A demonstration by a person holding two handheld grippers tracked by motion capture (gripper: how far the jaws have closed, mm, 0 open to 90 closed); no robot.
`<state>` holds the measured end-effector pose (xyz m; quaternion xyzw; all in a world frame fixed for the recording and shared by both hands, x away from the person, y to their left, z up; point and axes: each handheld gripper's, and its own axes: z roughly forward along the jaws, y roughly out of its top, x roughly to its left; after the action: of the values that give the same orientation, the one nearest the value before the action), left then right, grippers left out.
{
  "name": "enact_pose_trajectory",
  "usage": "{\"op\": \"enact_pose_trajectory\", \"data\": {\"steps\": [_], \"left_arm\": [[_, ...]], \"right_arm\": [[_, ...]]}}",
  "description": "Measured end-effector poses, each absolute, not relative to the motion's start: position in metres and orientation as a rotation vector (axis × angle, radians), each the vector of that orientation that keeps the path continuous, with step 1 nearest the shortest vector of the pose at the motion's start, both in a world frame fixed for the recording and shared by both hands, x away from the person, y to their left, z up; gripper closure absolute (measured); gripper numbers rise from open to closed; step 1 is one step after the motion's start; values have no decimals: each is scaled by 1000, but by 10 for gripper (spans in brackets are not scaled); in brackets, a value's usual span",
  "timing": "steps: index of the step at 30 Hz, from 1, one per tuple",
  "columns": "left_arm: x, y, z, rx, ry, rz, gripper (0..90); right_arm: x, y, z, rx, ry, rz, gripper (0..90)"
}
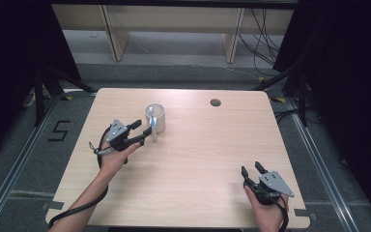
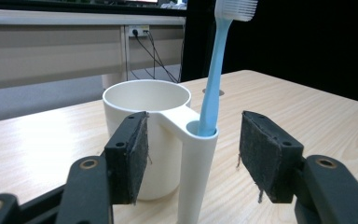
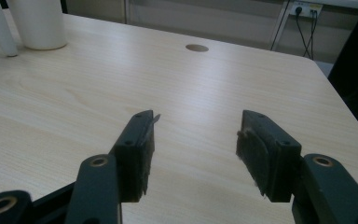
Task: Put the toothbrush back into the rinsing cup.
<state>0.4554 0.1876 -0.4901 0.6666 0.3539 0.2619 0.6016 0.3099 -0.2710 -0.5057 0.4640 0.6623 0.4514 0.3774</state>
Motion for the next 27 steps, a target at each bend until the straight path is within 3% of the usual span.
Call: {"op": "enact_pose_trajectory", "data": {"steps": [27], "left_arm": [[428, 206, -488, 1577, 856, 587, 366]], "right_arm": [[310, -273, -504, 1190, 1692, 1159, 462]]}}
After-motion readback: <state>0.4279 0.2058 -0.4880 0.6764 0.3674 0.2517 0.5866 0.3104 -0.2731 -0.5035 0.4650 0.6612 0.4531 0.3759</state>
